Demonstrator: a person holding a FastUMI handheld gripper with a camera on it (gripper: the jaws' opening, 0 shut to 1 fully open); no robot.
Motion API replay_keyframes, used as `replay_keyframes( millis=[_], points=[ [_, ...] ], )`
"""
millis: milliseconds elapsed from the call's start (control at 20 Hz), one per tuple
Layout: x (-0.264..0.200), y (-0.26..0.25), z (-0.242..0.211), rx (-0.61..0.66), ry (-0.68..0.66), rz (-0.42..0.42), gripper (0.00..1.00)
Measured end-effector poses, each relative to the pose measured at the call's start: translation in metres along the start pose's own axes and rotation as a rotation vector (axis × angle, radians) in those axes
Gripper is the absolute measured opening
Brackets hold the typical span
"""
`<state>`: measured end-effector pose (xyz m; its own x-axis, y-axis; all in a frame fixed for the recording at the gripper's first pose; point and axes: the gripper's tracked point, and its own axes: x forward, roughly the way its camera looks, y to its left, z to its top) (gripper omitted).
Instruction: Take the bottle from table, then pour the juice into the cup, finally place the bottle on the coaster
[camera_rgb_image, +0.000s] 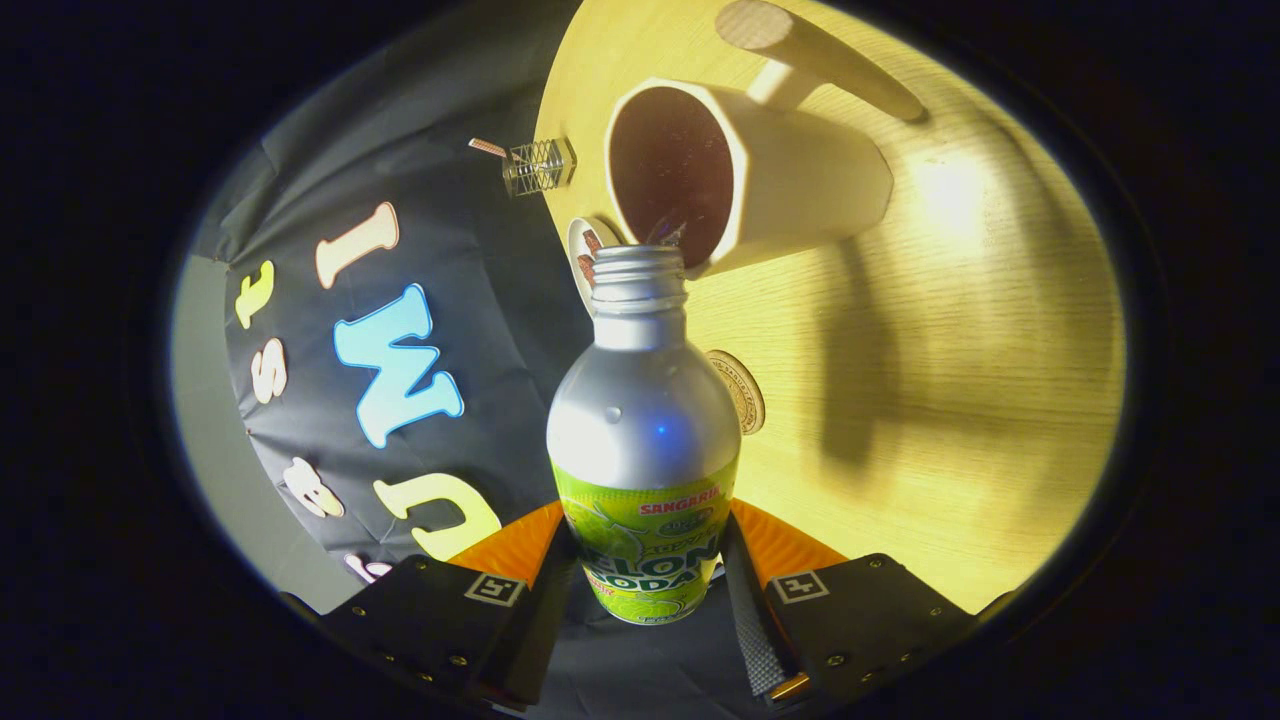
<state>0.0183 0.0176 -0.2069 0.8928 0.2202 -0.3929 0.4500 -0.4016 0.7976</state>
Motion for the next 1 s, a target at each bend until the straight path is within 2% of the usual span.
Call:
replay_keyframes(
  millis=[1000],
  points=[
    [-0.007,0.019,-0.001,0.107,0.008,0.016,0.74]
  ],
)
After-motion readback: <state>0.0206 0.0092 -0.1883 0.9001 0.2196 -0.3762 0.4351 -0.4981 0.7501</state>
